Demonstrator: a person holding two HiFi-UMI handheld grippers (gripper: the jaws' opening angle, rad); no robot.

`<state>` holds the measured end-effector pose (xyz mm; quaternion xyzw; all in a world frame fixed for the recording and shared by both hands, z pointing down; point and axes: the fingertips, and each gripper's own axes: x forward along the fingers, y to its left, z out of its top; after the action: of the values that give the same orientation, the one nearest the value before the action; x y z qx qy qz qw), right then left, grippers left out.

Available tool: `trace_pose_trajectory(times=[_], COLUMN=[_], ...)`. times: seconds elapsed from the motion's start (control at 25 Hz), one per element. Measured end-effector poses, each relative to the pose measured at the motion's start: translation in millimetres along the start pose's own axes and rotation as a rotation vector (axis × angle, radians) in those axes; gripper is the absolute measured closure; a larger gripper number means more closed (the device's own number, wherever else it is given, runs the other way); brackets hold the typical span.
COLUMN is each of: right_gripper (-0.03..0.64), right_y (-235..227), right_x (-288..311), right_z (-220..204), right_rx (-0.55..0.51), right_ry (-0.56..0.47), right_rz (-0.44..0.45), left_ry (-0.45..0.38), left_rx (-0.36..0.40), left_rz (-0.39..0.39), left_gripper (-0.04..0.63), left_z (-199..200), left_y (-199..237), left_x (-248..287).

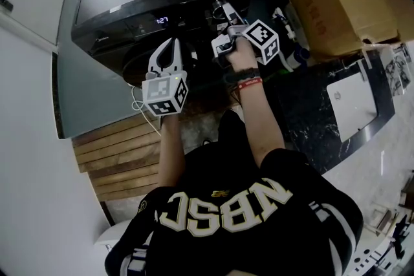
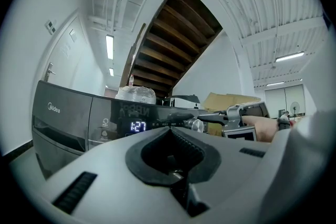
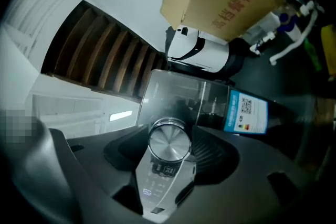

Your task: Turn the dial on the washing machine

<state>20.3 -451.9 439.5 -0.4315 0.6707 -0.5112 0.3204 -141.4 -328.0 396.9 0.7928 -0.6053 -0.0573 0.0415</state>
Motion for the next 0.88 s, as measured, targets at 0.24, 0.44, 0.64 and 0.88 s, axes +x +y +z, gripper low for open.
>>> trace_pose_trajectory(times=[0.24,0.44,0.64,0.88], right_gripper=[0.359,0.357,0.334,0.383], right_y=[1.0,2.0,12.8,29.6], right_x=[0.6,1.0,-11.2,-42.0], right_z=[-0.1,1.8,5.8,4.9], right_rx=[-0.014,-0.064,-0.215,-0.561], right_ry=[0.011,0.058,0.076,0.071], right_rz=[0.006,0.024,0.051,0.032], left_ry=[0.002,0.006,0.005,-0.011], left_rx=[0.000,0.004,0.000,0.006], left_rz=[0.006,0.008,0.005,-0.005], left_gripper=[0.583,0.583,0.583,0.583], left_z=[-0.9,1.7,6.1,14.7], left_y=[2.6,2.8,3.9,-3.1], left_x=[-1.6,-2.1,-6.1,-14.0])
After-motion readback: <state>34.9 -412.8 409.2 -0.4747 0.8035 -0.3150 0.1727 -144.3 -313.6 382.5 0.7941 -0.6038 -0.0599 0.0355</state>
